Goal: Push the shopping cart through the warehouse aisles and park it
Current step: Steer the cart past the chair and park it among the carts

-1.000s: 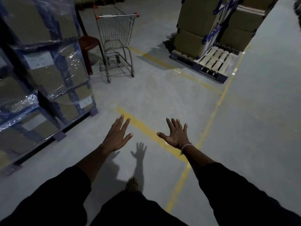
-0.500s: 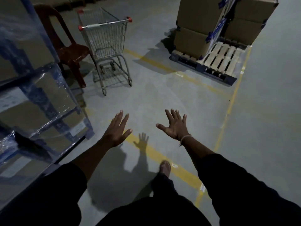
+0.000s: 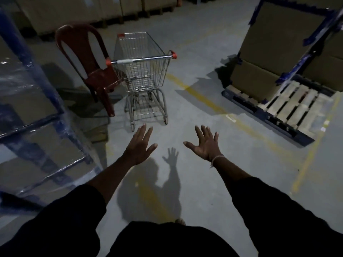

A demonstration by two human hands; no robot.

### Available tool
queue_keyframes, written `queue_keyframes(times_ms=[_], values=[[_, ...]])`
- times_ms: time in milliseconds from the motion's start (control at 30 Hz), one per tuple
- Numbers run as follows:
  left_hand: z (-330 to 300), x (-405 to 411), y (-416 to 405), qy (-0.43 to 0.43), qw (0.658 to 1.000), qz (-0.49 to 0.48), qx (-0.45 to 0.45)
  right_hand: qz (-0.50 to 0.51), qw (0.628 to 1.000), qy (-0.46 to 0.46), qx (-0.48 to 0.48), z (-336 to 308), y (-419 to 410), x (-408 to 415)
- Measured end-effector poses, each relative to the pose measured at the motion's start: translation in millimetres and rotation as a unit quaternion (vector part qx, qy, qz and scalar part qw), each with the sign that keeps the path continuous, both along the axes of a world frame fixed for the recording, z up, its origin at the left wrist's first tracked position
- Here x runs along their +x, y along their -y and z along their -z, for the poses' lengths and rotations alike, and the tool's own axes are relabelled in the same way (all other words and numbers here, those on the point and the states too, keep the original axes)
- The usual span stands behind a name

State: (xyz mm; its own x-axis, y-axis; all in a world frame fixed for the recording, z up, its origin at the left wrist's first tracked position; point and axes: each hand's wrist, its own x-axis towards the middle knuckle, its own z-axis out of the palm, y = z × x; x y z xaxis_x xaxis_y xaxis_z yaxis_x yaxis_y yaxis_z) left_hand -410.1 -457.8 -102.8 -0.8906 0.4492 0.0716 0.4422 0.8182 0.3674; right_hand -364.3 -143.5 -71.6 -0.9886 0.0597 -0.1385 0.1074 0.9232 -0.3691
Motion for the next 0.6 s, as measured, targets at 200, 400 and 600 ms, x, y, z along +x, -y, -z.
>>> queue_keyframes(times_ms=[200, 400, 600], values=[[5, -111, -13, -0.052, 0.999, -0.005, 0.001, -0.051, 0.999, -0.005, 0.006, -2, -8, -136], [17, -267, -12, -0.115, 0.993, -0.021, 0.021, -0.092, 0.995, -0.022, 0.019, 6, -3, -298], [13, -428, 3, -0.186, 0.979, -0.085, 0.028, -0.128, 0.99, -0.048, 0.025, -17, 33, -467]])
